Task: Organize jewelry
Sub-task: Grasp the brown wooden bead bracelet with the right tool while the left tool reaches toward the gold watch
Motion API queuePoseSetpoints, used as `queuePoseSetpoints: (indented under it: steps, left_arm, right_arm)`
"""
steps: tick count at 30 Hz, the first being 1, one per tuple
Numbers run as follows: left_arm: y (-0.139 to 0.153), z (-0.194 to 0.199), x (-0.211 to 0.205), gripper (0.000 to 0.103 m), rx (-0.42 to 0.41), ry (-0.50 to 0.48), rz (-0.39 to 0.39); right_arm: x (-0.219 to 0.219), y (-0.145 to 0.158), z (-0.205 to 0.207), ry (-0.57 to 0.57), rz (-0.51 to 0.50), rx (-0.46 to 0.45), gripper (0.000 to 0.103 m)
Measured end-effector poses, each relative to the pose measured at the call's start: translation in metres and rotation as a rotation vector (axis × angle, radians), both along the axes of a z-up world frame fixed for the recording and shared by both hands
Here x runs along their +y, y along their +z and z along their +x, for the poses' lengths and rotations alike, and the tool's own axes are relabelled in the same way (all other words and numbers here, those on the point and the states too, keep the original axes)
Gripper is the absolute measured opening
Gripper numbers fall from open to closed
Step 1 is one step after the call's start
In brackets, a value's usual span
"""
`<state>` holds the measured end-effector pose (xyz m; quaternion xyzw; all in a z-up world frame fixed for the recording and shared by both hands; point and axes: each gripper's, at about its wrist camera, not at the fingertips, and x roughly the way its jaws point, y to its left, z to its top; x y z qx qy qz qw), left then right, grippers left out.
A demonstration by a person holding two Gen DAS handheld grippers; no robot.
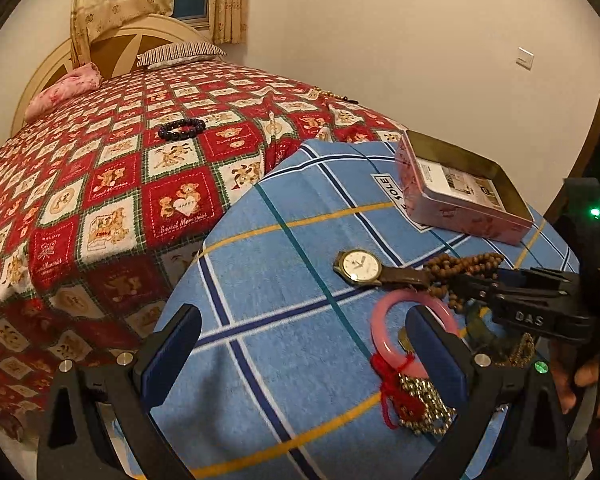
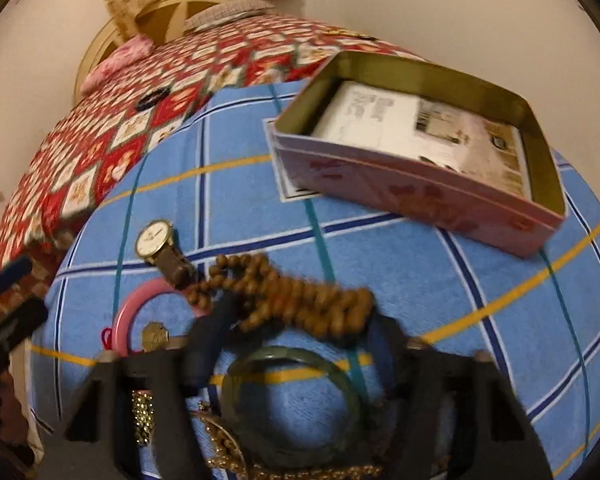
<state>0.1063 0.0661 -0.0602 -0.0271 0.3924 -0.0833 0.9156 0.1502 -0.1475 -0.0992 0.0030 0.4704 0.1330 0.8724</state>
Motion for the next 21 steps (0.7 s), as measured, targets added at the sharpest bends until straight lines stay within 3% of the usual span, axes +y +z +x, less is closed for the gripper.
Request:
queuePoseSetpoints:
  steps: [1,3,9,13,19,21]
  left_arm:
    - [0.000,0.002,-0.001,0.102,0.001,0.002,-0.005]
    - [0.000,0.006,-0.002,0.102,0.004,-0.001,-0.025]
    - [0.000,0.012,-0.011,0.102,0.003,-0.019,-0.025]
    - [-0.003,0.023,-0.017,0.102,0.031,-0.031,-0.062]
    - [-0.014,0.068,-0.042,0.102,0.159,0.070,-0.098]
    - [-0.022,0.078,-0.047,0.095,0.219,0.118,-0.093]
  right_arm:
    - [0.000,0.000,0.000,0.002,0.001,-0.004,0.046]
    - [-0.009,0.001,0.000,0.005,0.071,0.009,0.027]
    - [-0.031,0.008,-0.007,-0.026,0.152,-0.006,0.026]
    - [-0.041,0.027,-0.016,-0.059,0.179,-0.069,0.025]
    - [-0.046,0.058,-0.019,-0.124,0.221,-0.166,0.025]
    - [-0.045,0.061,-0.022,-0.143,0.188,-0.199,0.025]
